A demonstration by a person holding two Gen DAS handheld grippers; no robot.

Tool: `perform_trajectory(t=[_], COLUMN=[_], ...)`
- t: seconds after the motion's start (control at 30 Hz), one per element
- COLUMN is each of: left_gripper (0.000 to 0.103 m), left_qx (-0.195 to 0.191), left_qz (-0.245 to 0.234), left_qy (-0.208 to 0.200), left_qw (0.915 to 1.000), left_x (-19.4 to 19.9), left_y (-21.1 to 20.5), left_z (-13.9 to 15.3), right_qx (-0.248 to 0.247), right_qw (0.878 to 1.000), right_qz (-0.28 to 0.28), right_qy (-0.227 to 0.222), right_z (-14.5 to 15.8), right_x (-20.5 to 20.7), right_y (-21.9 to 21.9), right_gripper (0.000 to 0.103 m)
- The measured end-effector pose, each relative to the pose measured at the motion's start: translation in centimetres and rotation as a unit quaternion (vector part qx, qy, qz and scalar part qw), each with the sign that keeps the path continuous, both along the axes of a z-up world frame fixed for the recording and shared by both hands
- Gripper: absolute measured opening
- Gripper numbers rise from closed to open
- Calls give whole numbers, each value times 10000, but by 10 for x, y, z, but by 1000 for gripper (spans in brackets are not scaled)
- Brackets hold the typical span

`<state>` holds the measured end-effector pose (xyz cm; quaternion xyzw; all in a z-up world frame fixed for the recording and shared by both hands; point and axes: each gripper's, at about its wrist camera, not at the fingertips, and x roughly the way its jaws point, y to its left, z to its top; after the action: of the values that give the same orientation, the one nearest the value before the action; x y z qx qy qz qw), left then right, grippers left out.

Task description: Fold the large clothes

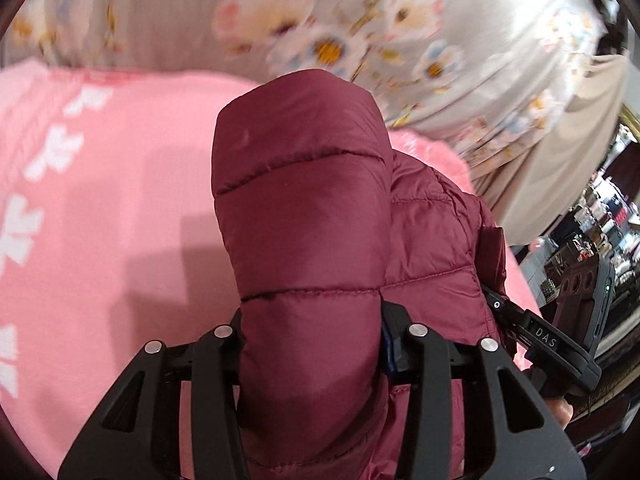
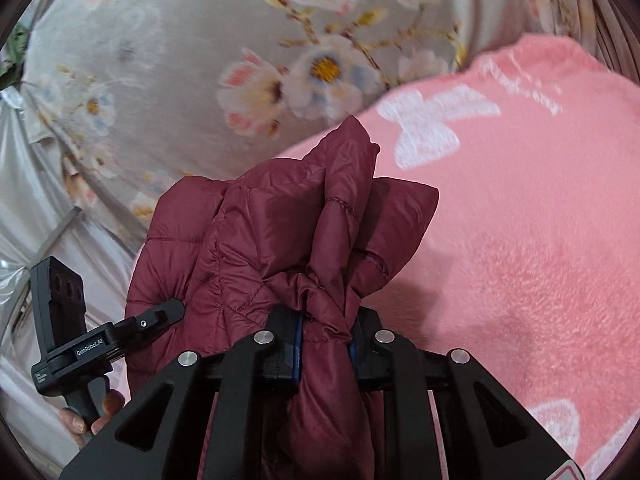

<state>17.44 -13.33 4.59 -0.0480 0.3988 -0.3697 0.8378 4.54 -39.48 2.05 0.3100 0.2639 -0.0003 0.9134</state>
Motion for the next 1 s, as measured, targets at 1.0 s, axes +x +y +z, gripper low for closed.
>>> perform_trajectory(t=[1.0], left_gripper=[42], left_qx=[633], left_qz=[938], left_qy=[-1313], left_qw=[9849], left_x=[122], left_y=[143], left_z=[27], right_qx=[-1014], right_qw=[9919], right_qz=[743], right_qy=[-156], right_z=[22], right_x=[181], right_y=[171], right_gripper=[16])
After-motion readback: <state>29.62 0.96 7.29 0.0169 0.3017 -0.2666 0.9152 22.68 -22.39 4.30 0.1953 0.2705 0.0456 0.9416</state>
